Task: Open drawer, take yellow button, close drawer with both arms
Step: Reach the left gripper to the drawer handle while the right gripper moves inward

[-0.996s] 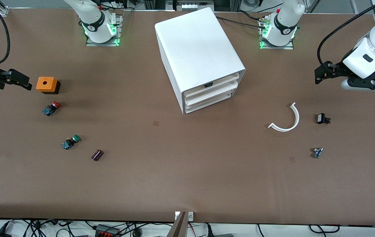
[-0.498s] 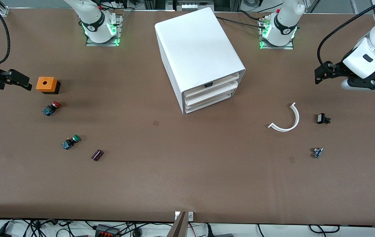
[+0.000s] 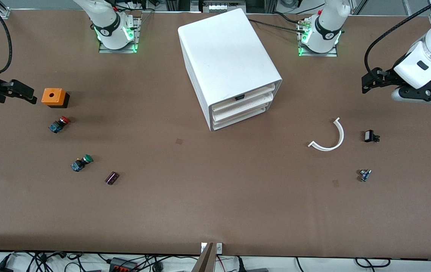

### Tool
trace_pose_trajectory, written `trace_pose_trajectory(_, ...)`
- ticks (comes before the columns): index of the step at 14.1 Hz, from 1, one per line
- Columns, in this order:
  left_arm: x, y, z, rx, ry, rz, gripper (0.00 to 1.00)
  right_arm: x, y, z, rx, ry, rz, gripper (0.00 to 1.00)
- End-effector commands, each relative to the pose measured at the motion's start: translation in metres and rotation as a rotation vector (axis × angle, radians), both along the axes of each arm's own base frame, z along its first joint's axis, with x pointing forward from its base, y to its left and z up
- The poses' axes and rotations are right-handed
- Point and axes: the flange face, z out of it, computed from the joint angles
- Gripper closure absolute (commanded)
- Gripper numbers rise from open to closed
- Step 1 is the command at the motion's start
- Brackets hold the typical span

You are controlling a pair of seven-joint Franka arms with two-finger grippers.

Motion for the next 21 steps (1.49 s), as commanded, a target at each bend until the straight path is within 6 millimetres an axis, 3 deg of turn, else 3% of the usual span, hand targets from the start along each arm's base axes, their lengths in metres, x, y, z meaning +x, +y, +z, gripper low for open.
trace_pose_trajectory(1, 0.009, -0.004, 0.003, -0.024, 0.013, -0.006, 0.00, -0.005, 0.008, 0.005, -0.004, -0.006, 0.028, 0.00)
trace_pose_trajectory(3, 0.005, -0.011, -0.004, -0.066, 0.072, -0.018, 0.00, -0.004, 0.012, 0.006, 0.002, -0.011, 0.031, 0.00)
trace_pose_trajectory(5, 0.005, -0.017, -0.010, -0.152, 0.127, -0.010, 0.00, -0.001, 0.030, 0.005, 0.003, -0.017, 0.056, 0.00)
trace_pose_trajectory(8, -0.005, -0.049, -0.016, -0.241, 0.215, -0.051, 0.00, 0.006, 0.060, -0.006, 0.004, -0.016, 0.098, 0.00)
trace_pose_trajectory(10, -0.005, -0.069, -0.035, -0.294, 0.288, -0.080, 0.00, 0.011, 0.077, -0.015, 0.018, -0.013, 0.123, 0.00)
trace_pose_trajectory(12, 0.006, -0.086, -0.065, -0.401, 0.347, -0.127, 0.00, 0.017, 0.089, -0.025, 0.052, -0.002, 0.133, 0.00)
trace_pose_trajectory(17, 0.042, -0.105, -0.167, -0.785, 0.374, -0.316, 0.00, 0.030, 0.133, -0.025, 0.056, -0.039, 0.197, 0.00)
trace_pose_trajectory(18, 0.047, -0.110, -0.179, -0.852, 0.364, -0.309, 0.00, 0.032, 0.142, -0.023, 0.058, -0.045, 0.210, 0.00)
trace_pose_trajectory(21, 0.046, -0.123, -0.232, -1.056, 0.365, -0.311, 0.00, 0.037, 0.188, -0.025, 0.058, -0.057, 0.280, 0.00)
